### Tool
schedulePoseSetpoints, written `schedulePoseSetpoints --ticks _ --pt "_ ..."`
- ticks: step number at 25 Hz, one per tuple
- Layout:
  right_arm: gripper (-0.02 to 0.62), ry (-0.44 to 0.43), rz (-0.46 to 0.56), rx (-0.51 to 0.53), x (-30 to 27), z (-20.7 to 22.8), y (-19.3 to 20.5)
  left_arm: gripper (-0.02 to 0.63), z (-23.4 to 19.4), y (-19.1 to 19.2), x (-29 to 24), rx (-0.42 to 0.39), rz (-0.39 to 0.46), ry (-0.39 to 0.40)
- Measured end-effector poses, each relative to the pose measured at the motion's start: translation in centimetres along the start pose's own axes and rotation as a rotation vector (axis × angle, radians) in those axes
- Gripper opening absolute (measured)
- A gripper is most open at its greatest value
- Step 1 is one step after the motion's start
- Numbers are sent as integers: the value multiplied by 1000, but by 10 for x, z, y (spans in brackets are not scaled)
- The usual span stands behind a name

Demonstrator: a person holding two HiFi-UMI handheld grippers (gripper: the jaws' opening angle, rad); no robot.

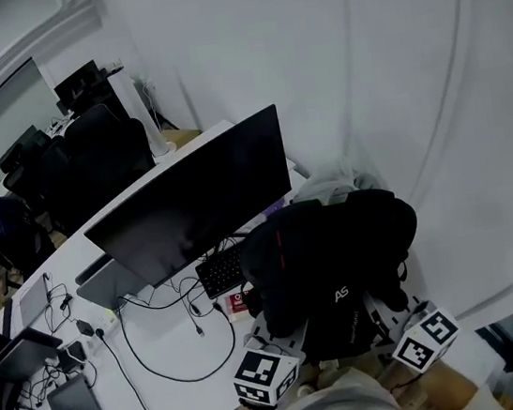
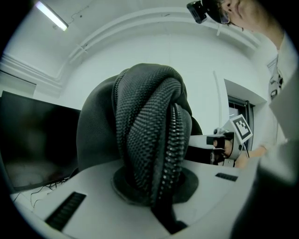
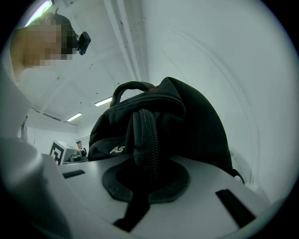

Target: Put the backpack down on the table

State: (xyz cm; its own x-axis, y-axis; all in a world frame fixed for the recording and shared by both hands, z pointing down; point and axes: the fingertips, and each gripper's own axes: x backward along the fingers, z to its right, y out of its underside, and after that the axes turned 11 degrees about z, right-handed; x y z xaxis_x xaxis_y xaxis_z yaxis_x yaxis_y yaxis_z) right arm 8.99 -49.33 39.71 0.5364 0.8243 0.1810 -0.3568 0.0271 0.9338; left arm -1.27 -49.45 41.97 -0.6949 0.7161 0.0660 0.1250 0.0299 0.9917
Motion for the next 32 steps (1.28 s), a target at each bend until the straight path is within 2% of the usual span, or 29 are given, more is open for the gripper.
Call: schedulePoseSetpoints --ticks 6,10,16,22,32 --pt "28 -38 29 14 -19 15 -4 17 -15 -2 -19 -22 34 -12" --pt "28 -52 33 17 -55 46 -15 17 -40 -9 -59 -36 40 -33" --pt "28 -54 12 -24 -95 82 1 17 -82 7 -96 -41 26 -61" --pt "28 -34 -27 -67 -115 107 24 17 -105 29 -116 -12 -11 -85" --pt "29 60 -7 -20 -121 139 55 17 -119 69 -139 -43 -45 -68"
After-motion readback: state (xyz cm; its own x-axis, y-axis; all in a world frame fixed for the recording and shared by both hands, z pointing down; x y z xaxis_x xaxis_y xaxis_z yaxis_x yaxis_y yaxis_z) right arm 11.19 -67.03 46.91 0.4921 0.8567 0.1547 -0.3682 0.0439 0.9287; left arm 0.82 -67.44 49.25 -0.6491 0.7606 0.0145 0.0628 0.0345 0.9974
